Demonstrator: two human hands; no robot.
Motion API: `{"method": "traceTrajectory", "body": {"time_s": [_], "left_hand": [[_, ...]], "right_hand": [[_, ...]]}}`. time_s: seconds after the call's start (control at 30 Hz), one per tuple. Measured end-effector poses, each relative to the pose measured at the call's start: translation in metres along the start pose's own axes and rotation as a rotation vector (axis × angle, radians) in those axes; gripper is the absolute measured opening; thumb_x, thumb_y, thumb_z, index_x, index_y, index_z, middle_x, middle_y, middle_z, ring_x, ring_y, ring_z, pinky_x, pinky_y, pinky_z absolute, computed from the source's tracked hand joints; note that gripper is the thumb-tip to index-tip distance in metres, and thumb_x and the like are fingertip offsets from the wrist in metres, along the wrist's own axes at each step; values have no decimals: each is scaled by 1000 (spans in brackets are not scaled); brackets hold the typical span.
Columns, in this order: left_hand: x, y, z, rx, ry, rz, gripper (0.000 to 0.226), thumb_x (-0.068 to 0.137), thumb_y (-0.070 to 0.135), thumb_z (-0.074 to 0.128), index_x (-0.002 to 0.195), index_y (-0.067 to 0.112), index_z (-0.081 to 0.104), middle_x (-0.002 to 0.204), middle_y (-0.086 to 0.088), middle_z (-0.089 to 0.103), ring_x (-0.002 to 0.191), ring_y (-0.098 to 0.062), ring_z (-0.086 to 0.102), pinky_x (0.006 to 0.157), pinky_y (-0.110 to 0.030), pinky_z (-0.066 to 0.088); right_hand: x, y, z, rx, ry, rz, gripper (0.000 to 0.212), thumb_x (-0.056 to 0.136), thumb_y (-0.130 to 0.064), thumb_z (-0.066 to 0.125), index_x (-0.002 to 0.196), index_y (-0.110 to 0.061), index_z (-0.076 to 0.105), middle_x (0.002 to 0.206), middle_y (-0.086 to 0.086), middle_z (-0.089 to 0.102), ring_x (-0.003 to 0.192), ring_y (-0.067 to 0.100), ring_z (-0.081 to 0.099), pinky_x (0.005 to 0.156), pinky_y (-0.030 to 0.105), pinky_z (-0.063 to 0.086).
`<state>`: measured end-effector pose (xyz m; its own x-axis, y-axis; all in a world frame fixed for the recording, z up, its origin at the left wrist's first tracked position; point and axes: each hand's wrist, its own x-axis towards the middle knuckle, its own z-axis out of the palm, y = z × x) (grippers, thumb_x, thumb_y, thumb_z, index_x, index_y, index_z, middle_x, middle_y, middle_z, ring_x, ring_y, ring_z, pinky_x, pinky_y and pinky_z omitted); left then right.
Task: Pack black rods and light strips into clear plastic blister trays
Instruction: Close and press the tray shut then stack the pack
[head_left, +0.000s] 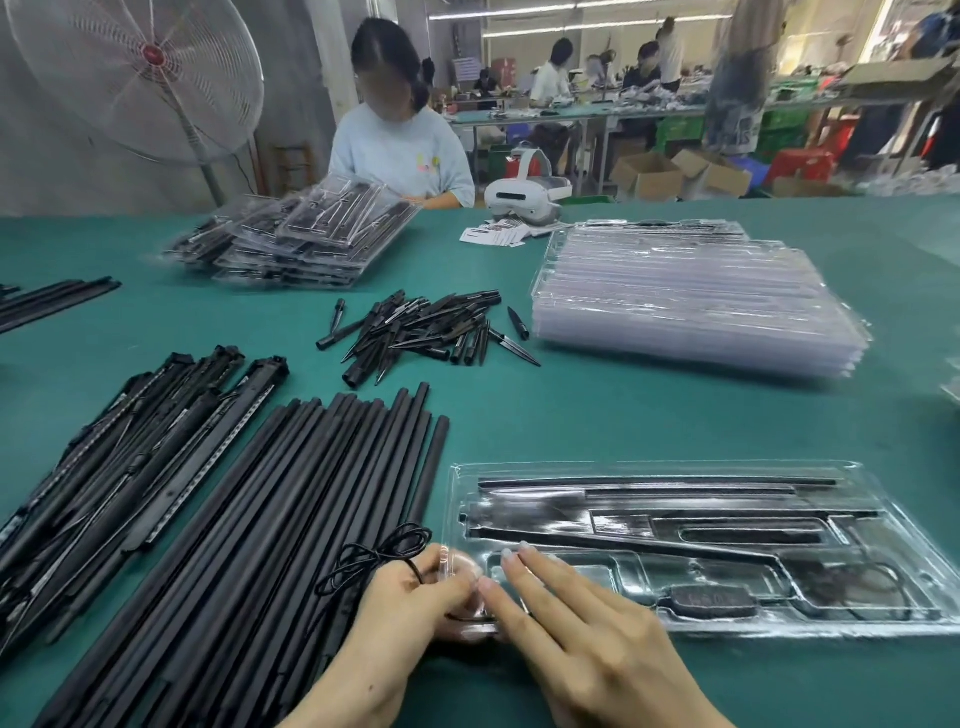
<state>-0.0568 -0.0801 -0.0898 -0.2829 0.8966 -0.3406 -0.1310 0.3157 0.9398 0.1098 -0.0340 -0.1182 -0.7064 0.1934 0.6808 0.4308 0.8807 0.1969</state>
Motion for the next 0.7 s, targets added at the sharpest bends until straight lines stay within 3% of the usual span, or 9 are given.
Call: {"method": "traceTrajectory", "body": {"time_s": [0.17,0.27,0.33,0.4,0.57,0.7], "left_hand": [[2,-2,1,7,-5,14,27,88,-4,58,65,10,62,59,-6,56,56,-10,57,58,-32,55],[3,-3,0,7,-11,8,18,88,-2,59,72,5,60,61,-7,55,60,-15,57,71,-44,59],[4,-4,-3,45,-17,11,11,89,3,60,79,3,60,63,-8,57,55,-19,58,63,-36,58],[6,-2,-7,120,-49,7,10,91,9,60,84,2,59,63,-7,60,46,-20,58,52,-26,53],[6,1,-7,164,-40,20,13,94,9,56,81,7,54,57,-2,57,35,-15,48,40,-21,41],[6,1,1,240,45,24,21,94,7,51,74,11,47,53,-1,51,30,-8,34,32,-15,23]], "right_hand": [[-1,-1,2,18,13,30,47,95,-10,30,105,-18,75,104,4,73,100,18,69,80,28,57],[-1,-1,6,16,46,33,38,97,-16,39,100,-13,77,103,4,74,99,17,70,79,28,57],[-1,1,5,-3,57,27,35,96,-21,44,97,-12,77,102,3,74,97,15,70,81,27,56],[0,2,4,-6,50,30,33,95,-24,46,96,-11,78,102,2,74,96,14,70,80,25,56],[4,4,1,7,-70,56,37,86,-38,59,109,-11,72,106,-1,70,96,16,67,76,24,56],[15,1,6,-82,-70,42,20,90,-22,59,101,-10,71,96,2,67,81,19,64,62,30,53]]}}
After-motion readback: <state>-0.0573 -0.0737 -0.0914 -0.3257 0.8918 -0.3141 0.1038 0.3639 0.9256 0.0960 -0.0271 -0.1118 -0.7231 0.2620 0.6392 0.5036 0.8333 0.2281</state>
